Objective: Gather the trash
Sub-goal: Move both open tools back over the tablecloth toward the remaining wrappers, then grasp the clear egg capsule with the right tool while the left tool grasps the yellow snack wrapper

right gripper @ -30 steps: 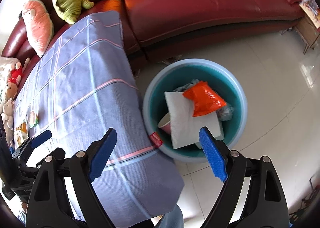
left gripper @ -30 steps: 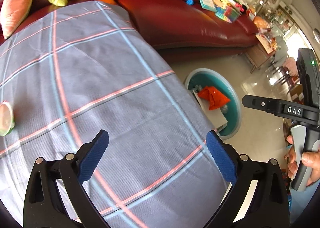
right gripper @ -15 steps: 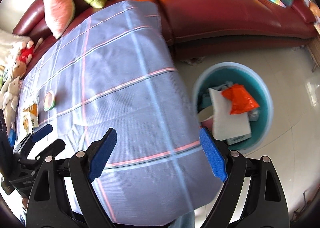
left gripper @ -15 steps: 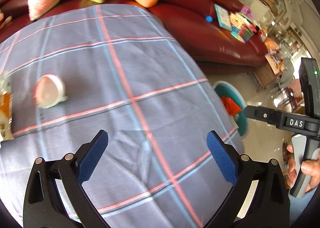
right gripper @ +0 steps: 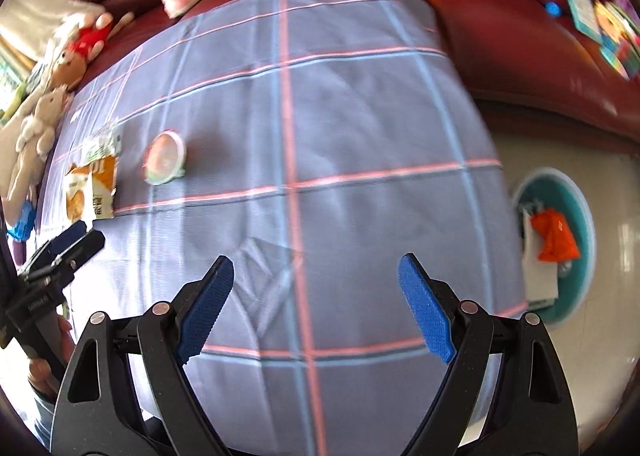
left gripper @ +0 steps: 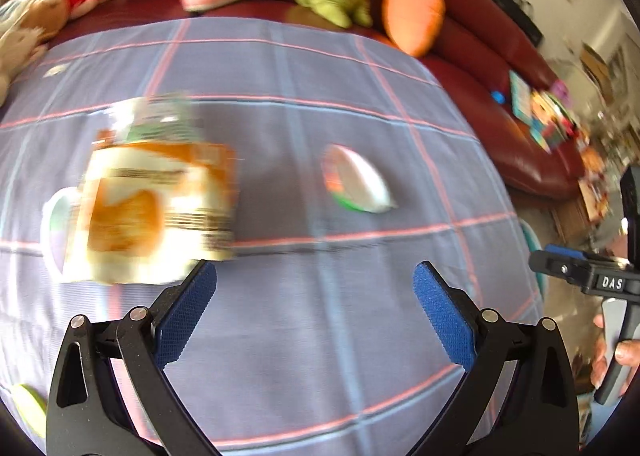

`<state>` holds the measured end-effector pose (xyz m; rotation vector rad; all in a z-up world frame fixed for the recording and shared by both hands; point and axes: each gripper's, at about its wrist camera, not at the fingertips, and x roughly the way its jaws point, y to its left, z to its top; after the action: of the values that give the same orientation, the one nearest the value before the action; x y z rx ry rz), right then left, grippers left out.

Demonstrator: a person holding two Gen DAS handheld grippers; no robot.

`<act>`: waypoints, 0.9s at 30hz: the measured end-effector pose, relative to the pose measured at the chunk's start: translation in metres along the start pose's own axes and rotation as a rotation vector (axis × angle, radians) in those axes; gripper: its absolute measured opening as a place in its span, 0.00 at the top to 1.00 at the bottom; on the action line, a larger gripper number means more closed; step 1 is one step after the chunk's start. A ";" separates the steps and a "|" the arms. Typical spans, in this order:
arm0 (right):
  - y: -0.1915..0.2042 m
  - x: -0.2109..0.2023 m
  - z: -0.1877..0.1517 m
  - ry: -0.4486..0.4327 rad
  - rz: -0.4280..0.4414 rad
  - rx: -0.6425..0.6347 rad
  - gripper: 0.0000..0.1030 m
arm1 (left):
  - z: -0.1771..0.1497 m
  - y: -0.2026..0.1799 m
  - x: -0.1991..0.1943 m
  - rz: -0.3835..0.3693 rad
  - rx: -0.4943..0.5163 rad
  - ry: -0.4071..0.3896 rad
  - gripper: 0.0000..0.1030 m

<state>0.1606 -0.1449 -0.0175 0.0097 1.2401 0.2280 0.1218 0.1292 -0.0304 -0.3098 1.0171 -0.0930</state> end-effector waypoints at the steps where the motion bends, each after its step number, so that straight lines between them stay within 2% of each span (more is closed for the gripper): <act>1: 0.011 0.004 0.004 0.007 0.003 -0.016 0.22 | 0.002 0.012 -0.003 0.014 -0.016 -0.003 0.04; 5: 0.042 0.015 0.015 0.030 0.012 -0.062 0.22 | 0.009 0.047 -0.014 0.056 -0.043 -0.015 0.04; 13: 0.088 0.030 0.032 0.055 0.022 -0.135 0.22 | 0.018 0.095 -0.028 0.127 -0.029 -0.029 0.04; 18: 0.110 0.045 0.042 0.079 0.047 -0.160 0.22 | 0.027 0.107 -0.021 0.129 0.011 -0.003 0.04; 27: 0.142 0.087 0.076 0.111 0.098 -0.190 0.22 | 0.032 0.114 -0.009 0.130 0.020 0.012 0.04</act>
<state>0.2343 0.0176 -0.0558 -0.1081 1.3258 0.4361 0.1363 0.2462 -0.0415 -0.2241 1.0451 0.0127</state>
